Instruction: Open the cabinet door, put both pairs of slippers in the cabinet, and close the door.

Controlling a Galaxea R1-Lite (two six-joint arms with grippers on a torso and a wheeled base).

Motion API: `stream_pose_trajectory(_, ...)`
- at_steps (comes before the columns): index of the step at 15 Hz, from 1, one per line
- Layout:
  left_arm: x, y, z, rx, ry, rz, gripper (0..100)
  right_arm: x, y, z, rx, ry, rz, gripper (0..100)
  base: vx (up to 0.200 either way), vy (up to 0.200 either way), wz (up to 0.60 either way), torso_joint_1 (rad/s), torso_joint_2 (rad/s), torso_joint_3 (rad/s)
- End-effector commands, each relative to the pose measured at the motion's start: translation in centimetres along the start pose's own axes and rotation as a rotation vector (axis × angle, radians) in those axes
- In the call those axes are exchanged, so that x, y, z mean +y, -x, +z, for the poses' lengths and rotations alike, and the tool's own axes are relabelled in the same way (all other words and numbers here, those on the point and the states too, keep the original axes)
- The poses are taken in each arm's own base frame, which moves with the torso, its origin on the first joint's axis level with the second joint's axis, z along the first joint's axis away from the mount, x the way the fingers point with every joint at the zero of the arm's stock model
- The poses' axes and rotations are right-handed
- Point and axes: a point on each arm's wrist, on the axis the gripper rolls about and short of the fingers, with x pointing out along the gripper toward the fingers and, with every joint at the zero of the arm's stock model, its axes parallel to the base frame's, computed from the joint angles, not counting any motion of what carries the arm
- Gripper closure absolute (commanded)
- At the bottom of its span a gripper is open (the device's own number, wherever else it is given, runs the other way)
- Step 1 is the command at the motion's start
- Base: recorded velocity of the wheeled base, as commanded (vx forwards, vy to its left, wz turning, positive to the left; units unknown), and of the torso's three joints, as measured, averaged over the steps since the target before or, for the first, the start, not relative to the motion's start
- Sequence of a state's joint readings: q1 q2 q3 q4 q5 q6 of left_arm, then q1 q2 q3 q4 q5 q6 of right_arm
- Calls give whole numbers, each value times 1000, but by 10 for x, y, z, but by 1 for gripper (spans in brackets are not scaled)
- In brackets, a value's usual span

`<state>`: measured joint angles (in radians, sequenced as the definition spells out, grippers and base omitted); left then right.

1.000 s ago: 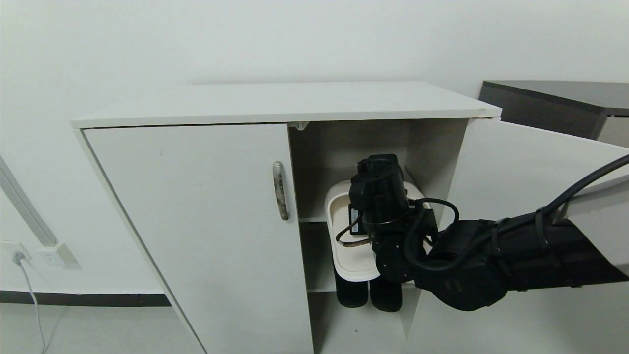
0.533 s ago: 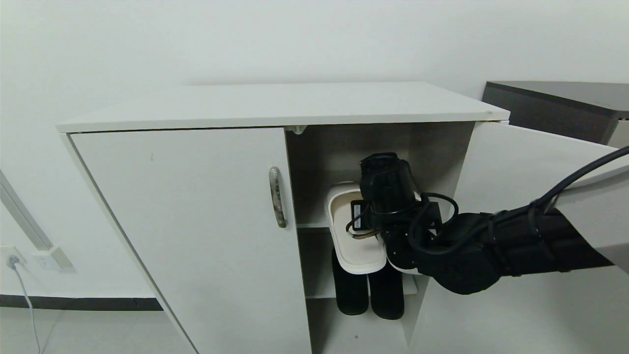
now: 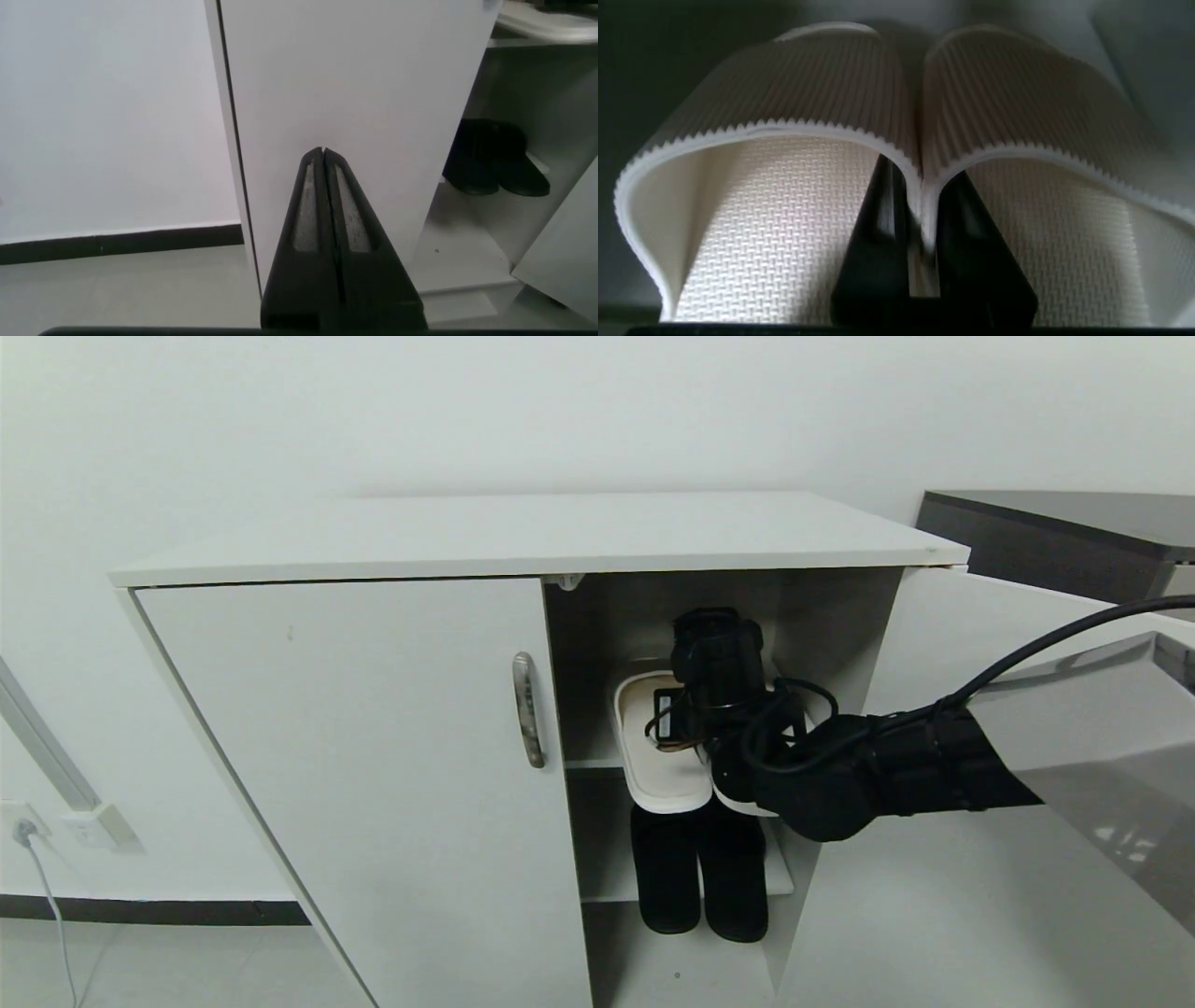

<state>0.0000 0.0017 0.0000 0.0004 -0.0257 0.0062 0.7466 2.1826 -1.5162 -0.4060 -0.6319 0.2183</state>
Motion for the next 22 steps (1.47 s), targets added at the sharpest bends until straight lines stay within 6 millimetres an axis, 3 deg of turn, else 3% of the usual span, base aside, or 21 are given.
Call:
stream_pose_trajectory(1, 0, 0, 0, 1, 0, 0, 100, 3, -10, -6, 3, 10, -8, 100, 0, 0, 0, 0, 0, 0)
stream_pose_trajectory(9, 0, 0, 0, -1, 0, 0, 100, 0, -25, 16, -11, 38, -84, 100, 0, 0, 0, 0, 0, 0)
stream_pose_trajectory(17, 0, 0, 0, 1, 0, 0, 100, 1, -35, 9, -1, 26, -93, 100, 0, 0, 0, 0, 0, 0)
stream_pose_trajectory(18, 0, 0, 0, 1, -1, 0, 100, 0, -36, 9, 0, 25, -97, 0, 0, 0, 0, 0, 0, 0)
stream_pose_trajectory(22, 0, 0, 0, 1, -1, 0, 100, -1, -29, 9, 15, 37, -94, 0, 0, 0, 0, 0, 0, 0)
